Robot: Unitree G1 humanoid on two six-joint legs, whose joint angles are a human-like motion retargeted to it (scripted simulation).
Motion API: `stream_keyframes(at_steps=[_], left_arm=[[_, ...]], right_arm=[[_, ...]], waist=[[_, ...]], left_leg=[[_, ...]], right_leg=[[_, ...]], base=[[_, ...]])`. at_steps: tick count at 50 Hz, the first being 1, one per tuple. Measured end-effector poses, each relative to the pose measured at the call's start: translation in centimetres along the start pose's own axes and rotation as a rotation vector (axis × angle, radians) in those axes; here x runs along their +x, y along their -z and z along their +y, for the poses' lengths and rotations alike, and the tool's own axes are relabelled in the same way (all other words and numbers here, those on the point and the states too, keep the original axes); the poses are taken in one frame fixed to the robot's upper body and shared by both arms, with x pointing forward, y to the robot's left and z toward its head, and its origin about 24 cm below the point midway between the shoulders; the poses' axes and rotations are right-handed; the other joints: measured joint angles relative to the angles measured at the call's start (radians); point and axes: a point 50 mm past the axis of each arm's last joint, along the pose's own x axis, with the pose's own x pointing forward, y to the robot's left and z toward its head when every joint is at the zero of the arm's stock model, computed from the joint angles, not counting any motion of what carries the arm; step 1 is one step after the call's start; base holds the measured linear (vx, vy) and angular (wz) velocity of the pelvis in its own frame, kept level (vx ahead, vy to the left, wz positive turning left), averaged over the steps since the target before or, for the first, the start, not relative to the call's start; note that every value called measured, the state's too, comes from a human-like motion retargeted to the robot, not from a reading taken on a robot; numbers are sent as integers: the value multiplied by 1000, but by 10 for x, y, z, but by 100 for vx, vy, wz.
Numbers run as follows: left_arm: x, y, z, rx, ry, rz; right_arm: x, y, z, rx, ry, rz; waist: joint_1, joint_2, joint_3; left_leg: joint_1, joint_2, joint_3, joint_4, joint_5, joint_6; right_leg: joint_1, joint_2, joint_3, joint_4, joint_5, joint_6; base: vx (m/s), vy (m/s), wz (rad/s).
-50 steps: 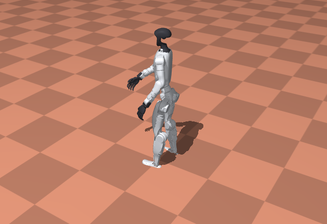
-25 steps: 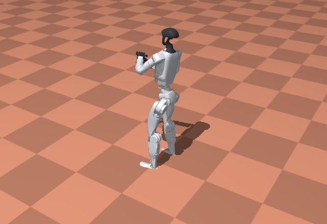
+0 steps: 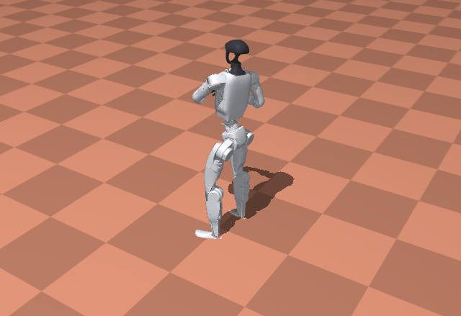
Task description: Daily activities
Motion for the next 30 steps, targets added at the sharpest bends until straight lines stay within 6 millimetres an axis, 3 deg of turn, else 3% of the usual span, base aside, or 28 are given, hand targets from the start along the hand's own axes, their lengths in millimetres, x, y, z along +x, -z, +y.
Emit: stream_keyframes(at_steps=[5, 7, 11, 20, 25, 30], left_arm=[[-13, 21, -1, -46, 28, 61], [-20, 20, -25, -117, 74, 84], [-42, 46, -35, -184, 84, 185], [-130, 96, -59, -316, 8, 473], [-181, 121, -52, -246, -43, 635], [-214, 146, -38, -141, -79, 785]], right_arm=[[2, 0, -6, -54, -28, 26], [-2, 6, 4, -38, -48, 55], [4, 2, -5, -83, -40, 53], [10, -17, -32, -237, 109, 2], [17, -40, -50, -363, 229, -76], [34, -58, -55, -465, 277, -142]], waist=[[14, -35, 30], [17, -62, 0], [51, -104, 25], [136, -212, 43], [174, -257, 35], [195, -289, 25]], left_leg=[[67, -28, 4, -65, 3, 10], [44, -34, -2, -48, 11, 18], [95, -64, -14, -101, 18, 26], [165, -128, -48, -200, 70, 38], [191, -150, -63, -241, 94, 44], [211, -163, -72, -273, 114, 50]], right_leg=[[35, -11, -2, 1, -25, 5], [14, -28, -11, 23, -24, 7], [34, -43, -18, 45, -61, 13], [40, -99, -43, 125, -131, 25], [37, -120, -52, 161, -156, 28], [38, -132, -55, 182, -166, 29]], base=[[3, 3, 3], [0, 4, 18], [6, 5, 17], [4, 2, 24], [1, 1, 12], [0, 0, 0]])
